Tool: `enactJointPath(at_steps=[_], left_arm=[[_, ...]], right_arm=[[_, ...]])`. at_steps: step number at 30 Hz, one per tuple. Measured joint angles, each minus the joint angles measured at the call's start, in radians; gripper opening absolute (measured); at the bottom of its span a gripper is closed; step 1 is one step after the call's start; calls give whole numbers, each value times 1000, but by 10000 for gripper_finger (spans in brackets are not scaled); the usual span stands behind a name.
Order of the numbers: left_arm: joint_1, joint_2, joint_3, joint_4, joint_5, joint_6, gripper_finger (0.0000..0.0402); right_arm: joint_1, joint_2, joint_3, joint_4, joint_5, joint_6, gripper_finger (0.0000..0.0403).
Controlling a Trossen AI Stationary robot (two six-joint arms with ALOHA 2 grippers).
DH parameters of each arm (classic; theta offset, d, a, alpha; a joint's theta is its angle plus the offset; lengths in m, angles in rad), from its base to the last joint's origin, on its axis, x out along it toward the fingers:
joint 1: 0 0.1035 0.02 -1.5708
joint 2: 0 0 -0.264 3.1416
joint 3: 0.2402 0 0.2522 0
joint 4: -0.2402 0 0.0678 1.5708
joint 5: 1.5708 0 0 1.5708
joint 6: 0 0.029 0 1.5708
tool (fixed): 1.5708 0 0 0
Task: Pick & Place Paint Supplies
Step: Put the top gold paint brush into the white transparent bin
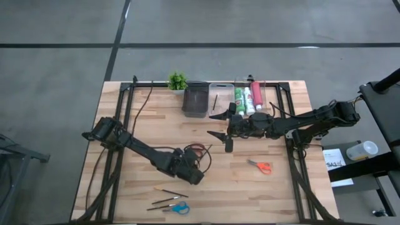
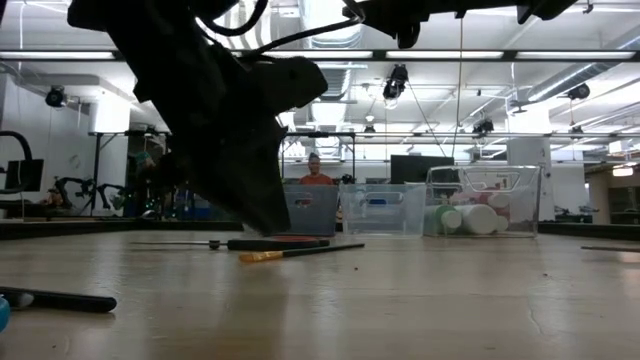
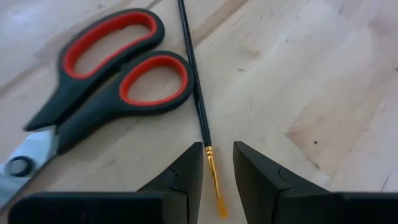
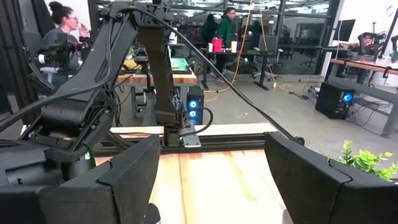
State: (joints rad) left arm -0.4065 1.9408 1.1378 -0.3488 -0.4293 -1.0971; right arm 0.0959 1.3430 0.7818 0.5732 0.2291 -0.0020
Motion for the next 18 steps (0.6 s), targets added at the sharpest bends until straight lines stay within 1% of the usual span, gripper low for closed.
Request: enactJointPath(at_steps=[5,18], left_arm=[[1,53,1,31,2,2,98],[5,57,3,23,15,2,98]], right_arm=[[0,0,0,0,0,0,288],[0,0,0,0,1,-1,288]])
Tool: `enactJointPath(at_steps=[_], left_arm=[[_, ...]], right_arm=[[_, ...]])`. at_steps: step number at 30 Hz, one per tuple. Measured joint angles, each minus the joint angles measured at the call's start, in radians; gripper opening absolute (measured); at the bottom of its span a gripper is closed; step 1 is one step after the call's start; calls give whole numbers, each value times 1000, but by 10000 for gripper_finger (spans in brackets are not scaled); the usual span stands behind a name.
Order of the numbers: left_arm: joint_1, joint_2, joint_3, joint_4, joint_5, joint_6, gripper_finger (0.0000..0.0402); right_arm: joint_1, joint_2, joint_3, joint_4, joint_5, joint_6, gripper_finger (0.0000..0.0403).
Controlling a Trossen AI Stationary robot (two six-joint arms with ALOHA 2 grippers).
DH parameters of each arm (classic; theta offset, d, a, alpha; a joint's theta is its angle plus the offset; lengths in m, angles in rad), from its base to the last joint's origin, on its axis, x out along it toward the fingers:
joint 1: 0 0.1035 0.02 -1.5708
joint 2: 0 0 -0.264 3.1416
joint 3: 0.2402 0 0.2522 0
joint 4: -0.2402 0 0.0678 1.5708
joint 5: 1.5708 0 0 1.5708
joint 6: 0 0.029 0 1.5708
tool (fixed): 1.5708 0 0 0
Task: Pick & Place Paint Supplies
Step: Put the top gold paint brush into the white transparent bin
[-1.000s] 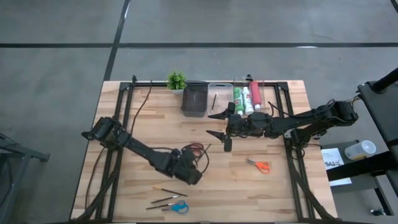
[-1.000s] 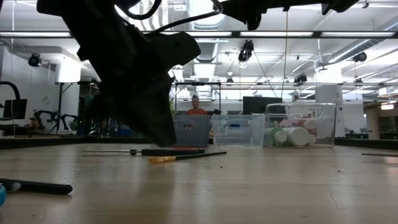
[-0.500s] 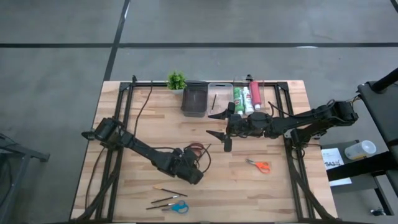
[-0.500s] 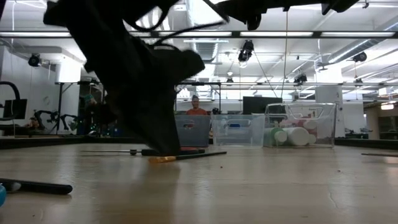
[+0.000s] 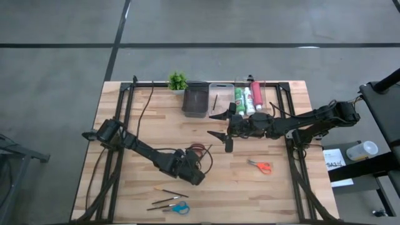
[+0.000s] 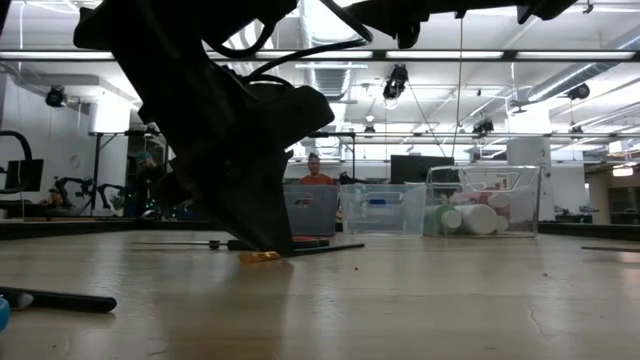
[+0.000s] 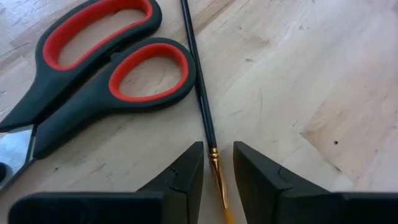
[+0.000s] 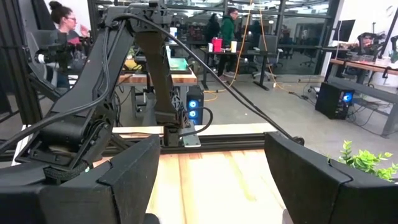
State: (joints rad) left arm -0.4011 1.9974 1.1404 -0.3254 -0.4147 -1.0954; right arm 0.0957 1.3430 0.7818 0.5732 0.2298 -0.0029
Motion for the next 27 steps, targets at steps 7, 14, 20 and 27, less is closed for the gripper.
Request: enactJointPath(at_steps=[7,14,20,27], left_arm=[[0,1,0,-4,4,31,98],[1,1,0,-11,8,42,65],[1,1,0,-15,8,41,10],[1,2,1,-14,12,41,10]], right_arm=[[0,0,0,0,0,1,288],[0,0,0,0,0,2,288],[0,0,0,0,0,1,288],[0,0,0,0,0,0,288]])
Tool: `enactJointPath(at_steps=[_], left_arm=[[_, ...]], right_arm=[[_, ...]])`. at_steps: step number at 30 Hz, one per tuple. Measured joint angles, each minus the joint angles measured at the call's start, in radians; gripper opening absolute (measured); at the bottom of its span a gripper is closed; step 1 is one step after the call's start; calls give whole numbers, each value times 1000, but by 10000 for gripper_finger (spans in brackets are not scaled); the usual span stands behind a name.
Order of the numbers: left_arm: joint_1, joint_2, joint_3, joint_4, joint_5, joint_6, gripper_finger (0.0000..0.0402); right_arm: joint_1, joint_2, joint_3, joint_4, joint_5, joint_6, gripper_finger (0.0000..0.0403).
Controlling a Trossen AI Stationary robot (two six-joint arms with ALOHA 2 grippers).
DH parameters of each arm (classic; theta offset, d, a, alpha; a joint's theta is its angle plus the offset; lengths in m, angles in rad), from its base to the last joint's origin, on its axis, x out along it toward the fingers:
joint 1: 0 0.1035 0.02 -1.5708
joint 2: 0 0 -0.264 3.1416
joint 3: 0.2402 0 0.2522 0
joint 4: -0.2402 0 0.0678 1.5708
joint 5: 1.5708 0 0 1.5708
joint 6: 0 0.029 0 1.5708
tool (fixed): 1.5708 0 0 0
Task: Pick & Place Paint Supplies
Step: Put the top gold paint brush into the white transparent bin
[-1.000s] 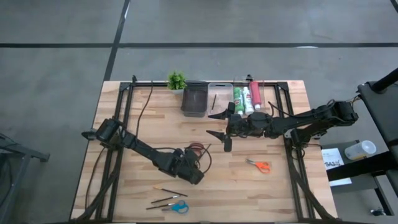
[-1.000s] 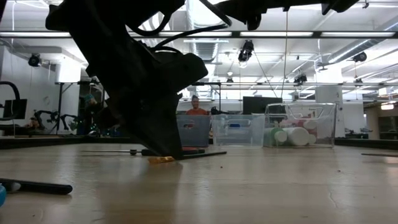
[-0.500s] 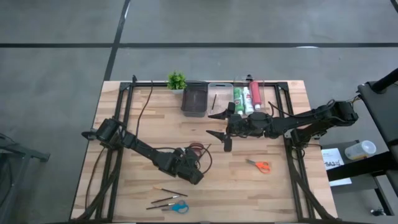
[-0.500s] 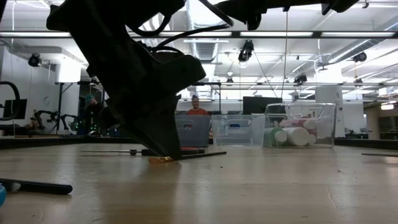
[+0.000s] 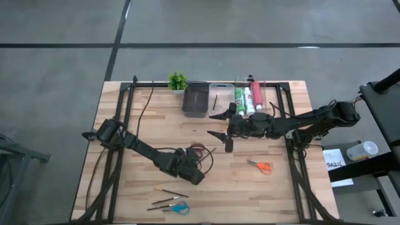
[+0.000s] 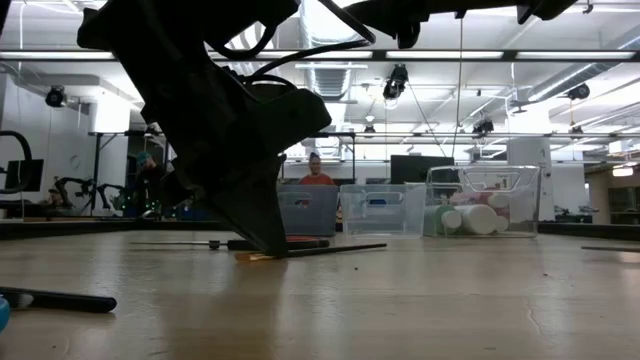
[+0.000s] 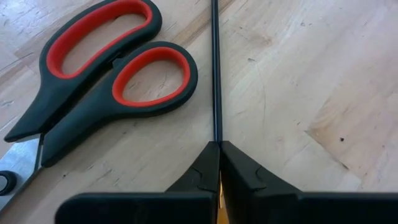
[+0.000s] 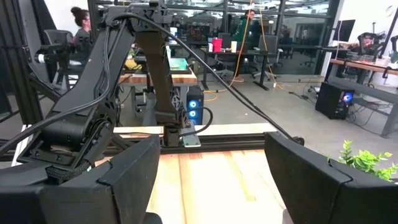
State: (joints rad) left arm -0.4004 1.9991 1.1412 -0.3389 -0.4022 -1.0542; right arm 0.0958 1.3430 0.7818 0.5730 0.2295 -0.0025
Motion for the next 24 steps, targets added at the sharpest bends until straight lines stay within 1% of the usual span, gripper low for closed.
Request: enactJointPath(at_steps=[12,20,24], left_arm=[[0,-3,1,-3,3,0,10],[1,-3,58,-118,23,11,10],[3,-2,76,-145,25,11,10]], right_arm=[[0,0,0,0,0,1,288],[0,0,0,0,0,1,288],[0,0,0,0,0,1,288]])
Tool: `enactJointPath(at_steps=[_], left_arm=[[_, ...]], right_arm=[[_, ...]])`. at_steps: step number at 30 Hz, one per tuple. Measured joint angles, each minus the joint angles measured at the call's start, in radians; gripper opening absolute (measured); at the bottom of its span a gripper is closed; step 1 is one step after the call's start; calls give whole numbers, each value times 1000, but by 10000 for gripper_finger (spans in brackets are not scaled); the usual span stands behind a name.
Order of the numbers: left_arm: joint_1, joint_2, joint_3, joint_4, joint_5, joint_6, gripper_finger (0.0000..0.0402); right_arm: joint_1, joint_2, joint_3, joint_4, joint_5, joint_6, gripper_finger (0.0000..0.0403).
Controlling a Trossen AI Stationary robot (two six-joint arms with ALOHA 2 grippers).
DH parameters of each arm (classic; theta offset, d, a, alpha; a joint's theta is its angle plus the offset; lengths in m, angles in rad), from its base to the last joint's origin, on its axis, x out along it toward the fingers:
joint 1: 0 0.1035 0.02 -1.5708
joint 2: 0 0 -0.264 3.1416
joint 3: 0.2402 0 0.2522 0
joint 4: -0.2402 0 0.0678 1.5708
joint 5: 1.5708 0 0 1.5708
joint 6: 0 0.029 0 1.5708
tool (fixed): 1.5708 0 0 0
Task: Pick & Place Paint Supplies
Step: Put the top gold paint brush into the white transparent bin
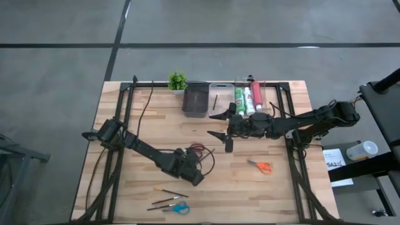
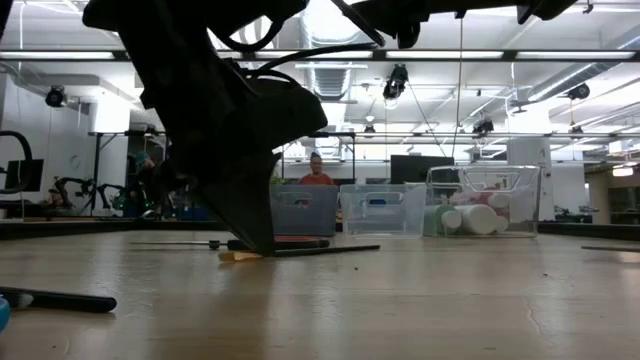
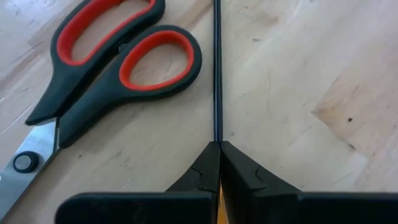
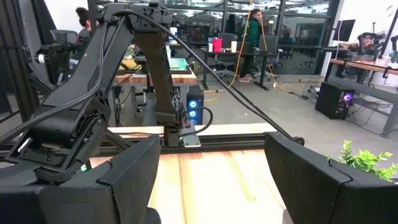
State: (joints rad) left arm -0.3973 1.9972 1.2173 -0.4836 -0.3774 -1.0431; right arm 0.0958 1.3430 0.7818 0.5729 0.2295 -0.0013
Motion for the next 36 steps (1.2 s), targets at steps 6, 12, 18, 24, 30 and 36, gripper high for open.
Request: enactJointPath(at_steps=[6,12,18,24,30,36], left_arm=[[0,-5,6,0,-11,0,10],[3,-30,6,-2,-26,0,10],[5,-33,6,-3,-30,12,10],[6,-34,6,-27,-23,15,10],[6,-35,6,-35,-14,-35,43],[6,-35,6,-40,-4,-6,117]], right_arm=[[0,0,0,0,0,0,288],[0,0,0,0,0,0,288],[0,0,0,0,0,-1,288],[0,0,0,0,0,0,288],[0,0,0,0,0,0,288],[0,0,0,0,0,-1,288]])
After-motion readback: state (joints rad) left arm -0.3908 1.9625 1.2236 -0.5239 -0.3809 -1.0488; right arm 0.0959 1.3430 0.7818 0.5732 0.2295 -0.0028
